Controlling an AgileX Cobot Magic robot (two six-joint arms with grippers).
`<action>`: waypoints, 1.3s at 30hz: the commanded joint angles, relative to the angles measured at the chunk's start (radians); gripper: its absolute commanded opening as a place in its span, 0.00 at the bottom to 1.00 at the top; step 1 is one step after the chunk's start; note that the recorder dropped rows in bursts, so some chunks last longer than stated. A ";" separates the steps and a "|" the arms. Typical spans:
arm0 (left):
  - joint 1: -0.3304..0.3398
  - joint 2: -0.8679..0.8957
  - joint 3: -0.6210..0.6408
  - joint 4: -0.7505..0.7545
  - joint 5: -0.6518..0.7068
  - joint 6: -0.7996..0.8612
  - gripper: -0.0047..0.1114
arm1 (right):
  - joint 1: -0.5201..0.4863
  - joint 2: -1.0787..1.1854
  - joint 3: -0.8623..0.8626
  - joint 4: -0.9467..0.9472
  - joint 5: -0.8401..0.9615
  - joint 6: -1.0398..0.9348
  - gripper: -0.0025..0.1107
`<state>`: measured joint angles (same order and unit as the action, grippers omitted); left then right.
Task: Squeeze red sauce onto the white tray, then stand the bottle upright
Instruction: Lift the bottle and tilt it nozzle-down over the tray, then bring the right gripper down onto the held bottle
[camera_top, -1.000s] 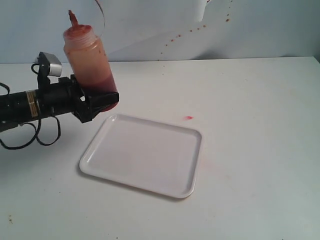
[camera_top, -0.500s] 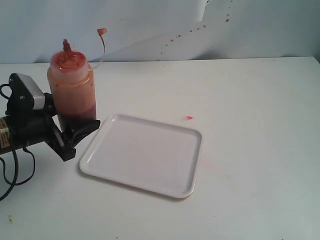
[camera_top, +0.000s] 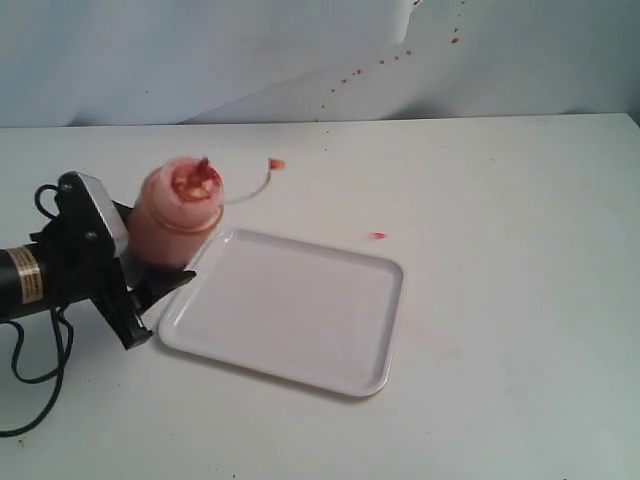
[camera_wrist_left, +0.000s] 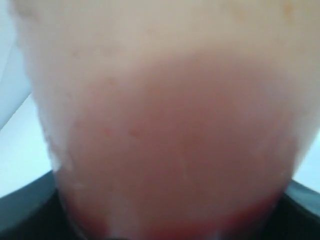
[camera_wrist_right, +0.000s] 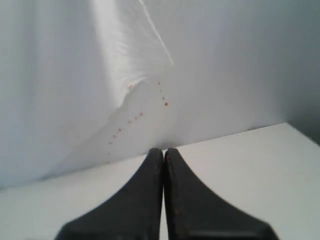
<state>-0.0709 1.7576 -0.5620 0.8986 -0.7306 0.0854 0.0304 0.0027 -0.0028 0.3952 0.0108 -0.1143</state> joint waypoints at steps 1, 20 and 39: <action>-0.097 -0.014 0.000 -0.216 0.042 0.285 0.04 | 0.002 -0.003 0.003 0.323 -0.011 0.024 0.02; -0.209 -0.011 0.000 -0.819 -0.195 1.020 0.04 | 0.041 0.024 -0.317 1.210 0.789 -1.136 0.02; -0.209 -0.011 -0.047 -0.833 -0.236 1.232 0.04 | 0.041 0.906 -0.715 1.003 0.886 -1.310 0.02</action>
<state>-0.2733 1.7576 -0.5911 0.0734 -0.9475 1.2946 0.0691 0.7622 -0.6606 1.4013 0.8406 -1.3527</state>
